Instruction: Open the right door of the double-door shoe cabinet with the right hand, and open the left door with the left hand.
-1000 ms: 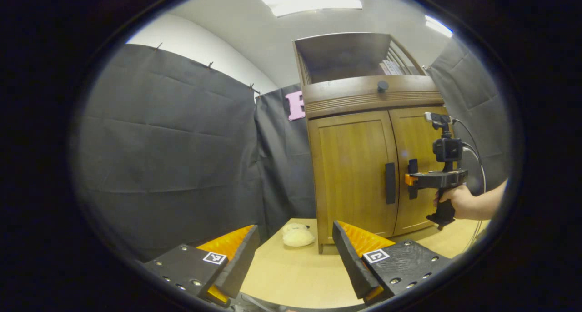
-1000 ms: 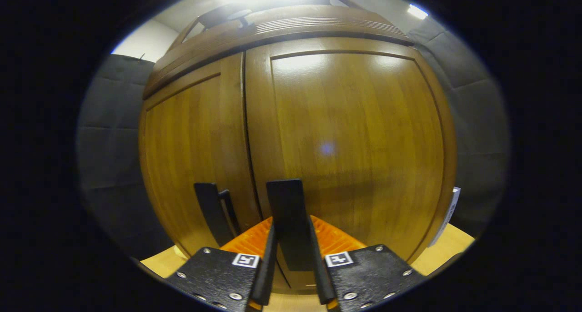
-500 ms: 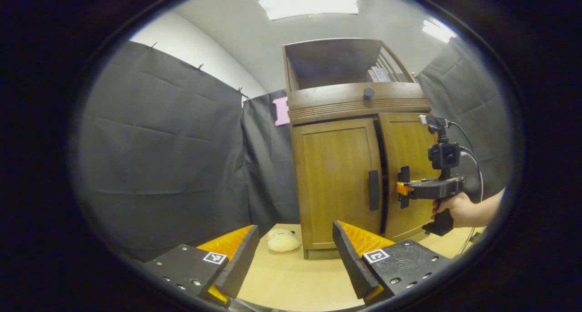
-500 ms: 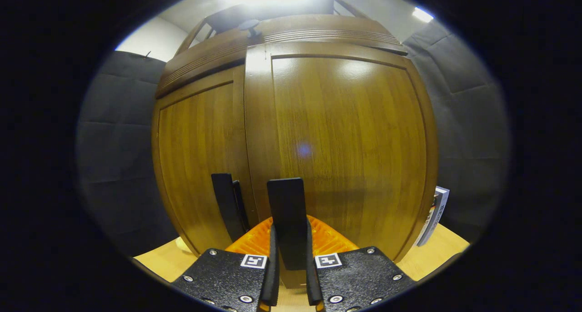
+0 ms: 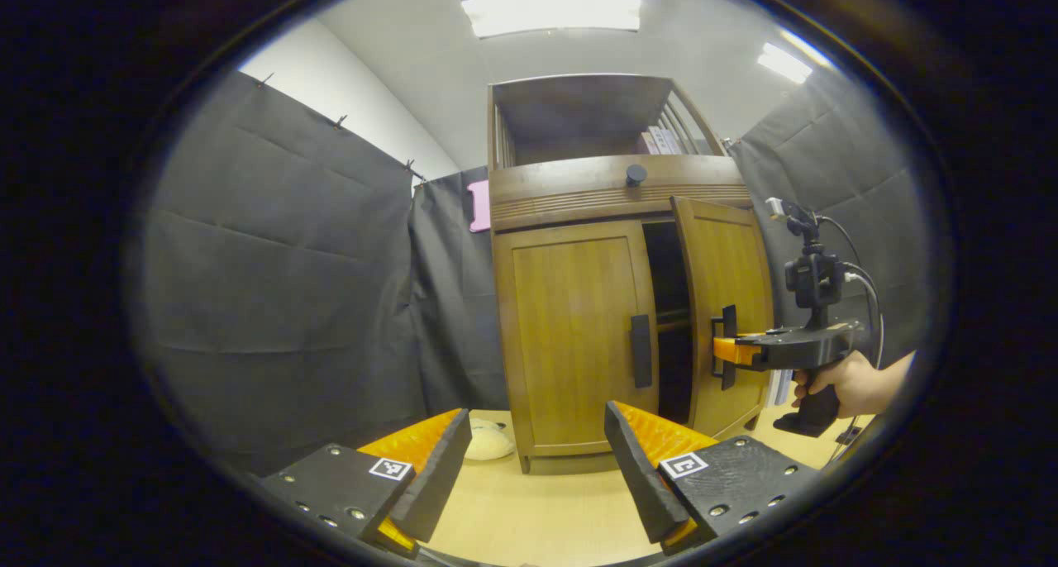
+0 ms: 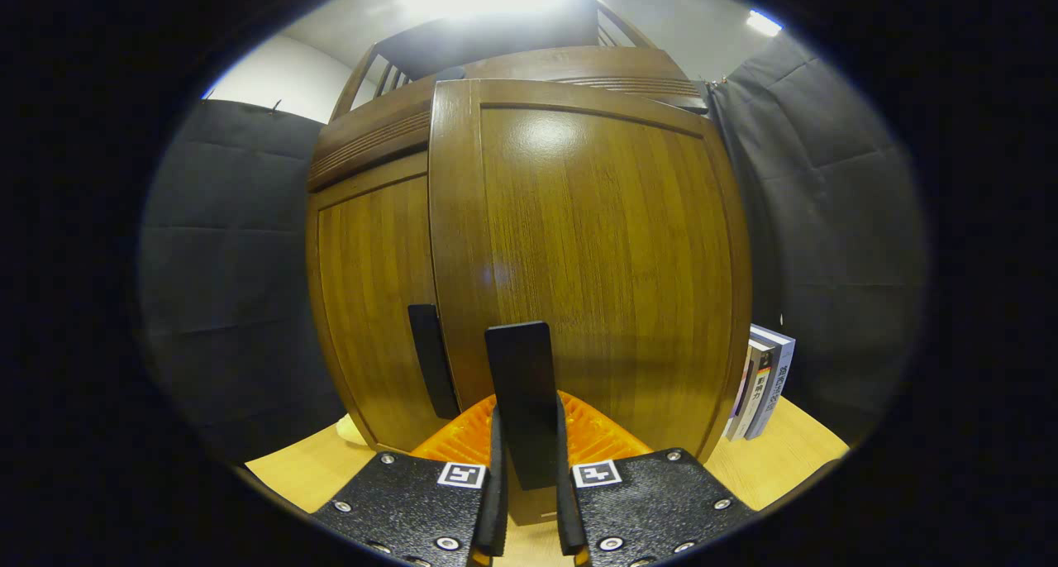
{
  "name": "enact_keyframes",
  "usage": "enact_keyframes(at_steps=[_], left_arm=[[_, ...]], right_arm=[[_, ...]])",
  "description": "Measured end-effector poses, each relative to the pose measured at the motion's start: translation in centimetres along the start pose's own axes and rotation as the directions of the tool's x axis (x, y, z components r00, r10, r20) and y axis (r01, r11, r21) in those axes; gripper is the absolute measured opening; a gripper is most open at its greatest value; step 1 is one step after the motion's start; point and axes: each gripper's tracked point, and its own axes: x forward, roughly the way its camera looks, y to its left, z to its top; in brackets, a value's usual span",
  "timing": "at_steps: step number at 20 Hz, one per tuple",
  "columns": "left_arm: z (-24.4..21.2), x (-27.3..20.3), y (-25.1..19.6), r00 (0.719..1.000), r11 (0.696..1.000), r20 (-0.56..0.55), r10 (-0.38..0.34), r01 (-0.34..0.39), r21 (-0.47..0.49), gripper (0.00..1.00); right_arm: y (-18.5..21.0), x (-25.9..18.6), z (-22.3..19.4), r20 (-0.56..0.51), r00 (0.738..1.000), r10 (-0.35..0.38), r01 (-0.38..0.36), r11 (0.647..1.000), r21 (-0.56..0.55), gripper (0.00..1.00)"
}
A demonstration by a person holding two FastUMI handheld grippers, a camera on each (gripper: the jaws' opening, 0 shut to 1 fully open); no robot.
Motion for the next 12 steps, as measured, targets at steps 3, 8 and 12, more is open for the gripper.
enact_keyframes(at_steps=[3,8,12], left_arm=[[0.1,0.3,-0.2,1.000,1.000,0.009,-0.021,0.021,0.005,0.92],[0.1,0.8,-0.7,0.998,0.998,0.011,-0.065,0.064,0.019,0.92],[0.2,1.2,-1.2,0.993,0.993,0.017,-0.113,0.112,0.025,0.93]], right_arm=[[-0.7,-1.4,0.0,0.006,1.000,-0.005,0.005,1.000,-0.011,0.24],[-2.4,-4.6,0.2,0.017,1.000,-0.017,0.017,0.999,-0.034,0.24],[-3.9,-6.8,0.0,0.013,0.999,-0.032,0.033,0.999,-0.036,0.24]])
